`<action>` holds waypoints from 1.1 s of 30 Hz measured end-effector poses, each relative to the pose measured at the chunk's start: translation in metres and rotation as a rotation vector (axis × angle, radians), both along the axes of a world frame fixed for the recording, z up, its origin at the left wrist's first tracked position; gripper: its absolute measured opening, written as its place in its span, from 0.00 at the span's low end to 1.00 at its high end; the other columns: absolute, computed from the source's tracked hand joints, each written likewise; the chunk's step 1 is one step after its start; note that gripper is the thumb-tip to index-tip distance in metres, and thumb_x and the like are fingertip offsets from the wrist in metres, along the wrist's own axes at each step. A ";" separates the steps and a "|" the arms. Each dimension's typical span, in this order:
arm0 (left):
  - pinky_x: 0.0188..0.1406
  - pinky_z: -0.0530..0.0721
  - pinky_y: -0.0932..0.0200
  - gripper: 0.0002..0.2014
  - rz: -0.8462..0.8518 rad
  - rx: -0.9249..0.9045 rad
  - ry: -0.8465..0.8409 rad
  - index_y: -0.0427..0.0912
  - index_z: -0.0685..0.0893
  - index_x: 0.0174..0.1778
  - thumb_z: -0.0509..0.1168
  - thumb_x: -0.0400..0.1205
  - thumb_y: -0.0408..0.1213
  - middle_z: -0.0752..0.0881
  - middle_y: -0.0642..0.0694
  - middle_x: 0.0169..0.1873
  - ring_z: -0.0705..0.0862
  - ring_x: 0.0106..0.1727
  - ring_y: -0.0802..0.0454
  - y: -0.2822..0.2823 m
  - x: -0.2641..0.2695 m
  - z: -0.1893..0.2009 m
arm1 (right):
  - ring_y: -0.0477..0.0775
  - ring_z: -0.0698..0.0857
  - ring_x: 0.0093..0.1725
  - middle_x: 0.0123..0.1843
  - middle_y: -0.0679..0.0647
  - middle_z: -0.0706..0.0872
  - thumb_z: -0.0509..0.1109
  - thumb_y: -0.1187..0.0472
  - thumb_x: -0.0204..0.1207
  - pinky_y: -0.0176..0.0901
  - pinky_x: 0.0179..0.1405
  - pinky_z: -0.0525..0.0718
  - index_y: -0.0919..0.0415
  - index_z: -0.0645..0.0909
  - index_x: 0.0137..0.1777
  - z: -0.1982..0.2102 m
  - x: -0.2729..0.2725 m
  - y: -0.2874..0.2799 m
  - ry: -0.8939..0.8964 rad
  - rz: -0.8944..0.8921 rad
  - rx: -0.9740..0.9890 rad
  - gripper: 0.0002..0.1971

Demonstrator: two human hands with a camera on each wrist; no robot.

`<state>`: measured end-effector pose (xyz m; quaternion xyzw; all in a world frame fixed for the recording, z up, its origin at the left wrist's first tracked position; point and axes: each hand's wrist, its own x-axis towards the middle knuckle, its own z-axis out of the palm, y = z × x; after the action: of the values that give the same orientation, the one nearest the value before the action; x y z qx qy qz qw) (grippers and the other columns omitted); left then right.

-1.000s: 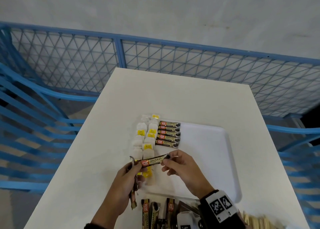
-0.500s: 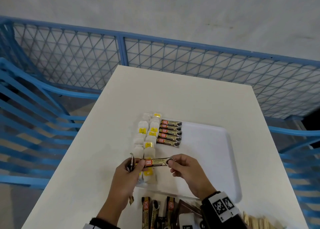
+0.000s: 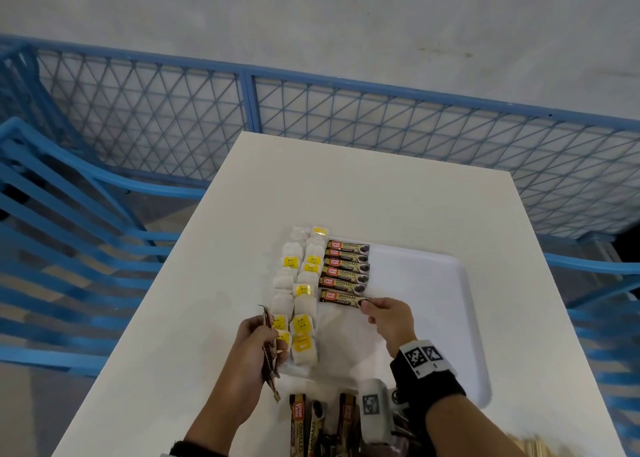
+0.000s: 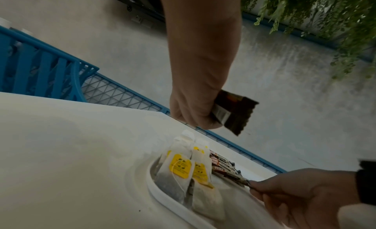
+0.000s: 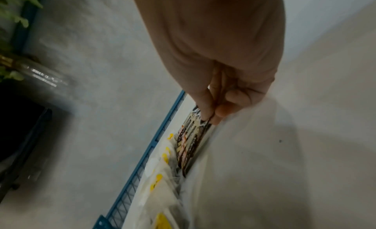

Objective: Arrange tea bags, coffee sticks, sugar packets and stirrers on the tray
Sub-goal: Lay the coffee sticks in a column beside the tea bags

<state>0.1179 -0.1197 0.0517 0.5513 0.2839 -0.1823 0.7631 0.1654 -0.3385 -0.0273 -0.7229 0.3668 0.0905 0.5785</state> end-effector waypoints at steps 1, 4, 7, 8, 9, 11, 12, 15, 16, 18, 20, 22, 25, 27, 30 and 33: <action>0.30 0.86 0.57 0.09 -0.006 -0.002 0.001 0.37 0.77 0.50 0.53 0.83 0.23 0.81 0.38 0.34 0.81 0.34 0.45 0.000 0.000 0.000 | 0.50 0.77 0.31 0.28 0.52 0.81 0.75 0.62 0.72 0.40 0.35 0.75 0.56 0.82 0.31 -0.001 0.002 0.002 0.008 0.022 -0.057 0.09; 0.36 0.90 0.56 0.10 -0.023 -0.030 0.004 0.34 0.77 0.55 0.53 0.84 0.24 0.84 0.35 0.41 0.86 0.42 0.43 0.001 0.000 0.000 | 0.53 0.81 0.40 0.33 0.50 0.83 0.73 0.58 0.73 0.43 0.47 0.78 0.56 0.82 0.32 -0.002 0.006 0.007 0.011 0.095 -0.205 0.09; 0.45 0.89 0.52 0.11 -0.039 -0.051 0.012 0.33 0.78 0.58 0.54 0.84 0.24 0.85 0.33 0.47 0.88 0.46 0.42 0.000 -0.001 -0.001 | 0.55 0.83 0.48 0.42 0.54 0.86 0.72 0.58 0.74 0.43 0.52 0.78 0.63 0.86 0.45 0.000 0.009 0.010 0.022 0.124 -0.285 0.08; 0.44 0.89 0.53 0.11 -0.047 -0.058 0.012 0.34 0.78 0.59 0.54 0.84 0.24 0.86 0.33 0.50 0.88 0.47 0.42 -0.001 -0.002 0.000 | 0.55 0.83 0.49 0.44 0.54 0.86 0.72 0.58 0.74 0.43 0.53 0.77 0.64 0.86 0.47 0.000 0.009 0.010 0.025 0.123 -0.300 0.09; 0.42 0.89 0.54 0.12 -0.059 -0.068 0.013 0.35 0.79 0.59 0.54 0.84 0.25 0.86 0.34 0.52 0.88 0.49 0.43 -0.001 -0.003 0.000 | 0.55 0.83 0.50 0.44 0.54 0.85 0.72 0.59 0.74 0.43 0.52 0.77 0.65 0.85 0.47 0.000 0.010 0.010 0.018 0.115 -0.310 0.09; 0.41 0.86 0.53 0.13 -0.084 -0.102 0.008 0.37 0.81 0.59 0.55 0.84 0.25 0.88 0.36 0.53 0.88 0.52 0.44 -0.002 -0.004 0.002 | 0.54 0.81 0.48 0.43 0.53 0.82 0.72 0.60 0.74 0.40 0.49 0.75 0.63 0.80 0.45 0.001 0.010 0.012 -0.014 0.079 -0.305 0.07; 0.41 0.85 0.53 0.14 -0.091 -0.121 0.002 0.38 0.81 0.60 0.55 0.84 0.25 0.88 0.36 0.53 0.88 0.52 0.44 -0.002 -0.004 0.003 | 0.53 0.80 0.47 0.43 0.53 0.82 0.72 0.60 0.74 0.40 0.47 0.75 0.62 0.78 0.45 0.002 0.008 0.013 -0.039 0.064 -0.294 0.07; 0.35 0.87 0.59 0.13 -0.090 -0.179 -0.037 0.38 0.83 0.58 0.56 0.83 0.25 0.90 0.38 0.49 0.91 0.48 0.48 -0.002 -0.005 0.005 | 0.50 0.80 0.42 0.40 0.50 0.82 0.70 0.58 0.76 0.34 0.36 0.75 0.61 0.79 0.46 0.013 -0.001 0.021 -0.131 0.105 -0.262 0.07; 0.34 0.88 0.60 0.13 -0.078 -0.201 -0.049 0.36 0.82 0.58 0.56 0.83 0.24 0.91 0.38 0.48 0.91 0.46 0.48 -0.002 -0.005 0.005 | 0.47 0.79 0.39 0.39 0.48 0.82 0.68 0.56 0.77 0.32 0.34 0.74 0.60 0.79 0.45 0.020 -0.006 0.025 -0.154 0.169 -0.246 0.07; 0.37 0.89 0.59 0.13 -0.049 -0.233 -0.069 0.34 0.81 0.58 0.55 0.83 0.23 0.91 0.37 0.46 0.91 0.46 0.47 -0.003 -0.005 0.005 | 0.41 0.77 0.35 0.37 0.45 0.82 0.64 0.51 0.80 0.29 0.33 0.72 0.56 0.78 0.43 0.037 -0.019 0.034 -0.168 0.379 -0.181 0.10; 0.37 0.89 0.60 0.13 -0.032 -0.245 -0.089 0.35 0.81 0.57 0.55 0.83 0.22 0.91 0.36 0.45 0.91 0.46 0.47 -0.004 -0.005 0.006 | 0.42 0.77 0.33 0.37 0.45 0.82 0.60 0.48 0.81 0.27 0.32 0.73 0.57 0.80 0.46 0.055 -0.035 0.042 -0.141 0.584 -0.010 0.14; 0.36 0.89 0.61 0.12 -0.033 -0.237 -0.113 0.35 0.82 0.55 0.56 0.82 0.22 0.91 0.37 0.43 0.91 0.45 0.48 -0.006 -0.004 0.008 | 0.44 0.79 0.35 0.39 0.48 0.83 0.62 0.50 0.81 0.29 0.31 0.75 0.59 0.81 0.49 0.067 -0.049 0.047 -0.124 0.676 0.183 0.13; 0.39 0.89 0.61 0.11 -0.054 -0.210 -0.135 0.36 0.82 0.55 0.57 0.82 0.23 0.91 0.37 0.44 0.90 0.46 0.47 -0.008 -0.004 0.009 | 0.44 0.83 0.34 0.39 0.51 0.85 0.68 0.62 0.78 0.33 0.31 0.79 0.60 0.80 0.47 0.071 -0.059 0.048 -0.187 0.622 0.344 0.02; 0.41 0.89 0.60 0.11 -0.073 -0.188 -0.127 0.36 0.83 0.55 0.58 0.82 0.24 0.91 0.37 0.46 0.90 0.48 0.46 -0.009 -0.005 0.007 | 0.46 0.85 0.33 0.37 0.53 0.86 0.68 0.68 0.77 0.35 0.32 0.82 0.62 0.79 0.44 0.070 -0.061 0.047 -0.198 0.538 0.405 0.02; 0.39 0.90 0.58 0.08 -0.112 -0.148 -0.083 0.33 0.82 0.54 0.59 0.83 0.27 0.89 0.36 0.47 0.88 0.48 0.42 -0.010 -0.007 0.005 | 0.51 0.87 0.33 0.36 0.57 0.86 0.65 0.72 0.78 0.38 0.34 0.85 0.66 0.78 0.44 0.066 -0.061 0.042 -0.200 0.383 0.499 0.03; 0.25 0.80 0.62 0.12 -0.135 -0.066 0.002 0.36 0.85 0.53 0.57 0.86 0.35 0.79 0.42 0.36 0.79 0.31 0.50 -0.008 -0.010 0.005 | 0.53 0.86 0.32 0.36 0.60 0.85 0.64 0.73 0.78 0.39 0.34 0.85 0.69 0.79 0.45 0.058 -0.060 0.028 -0.232 0.208 0.514 0.03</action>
<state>0.1078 -0.1275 0.0569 0.5433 0.2408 -0.2431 0.7666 0.1051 -0.3100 0.0304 -0.5919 0.1872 0.1559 0.7683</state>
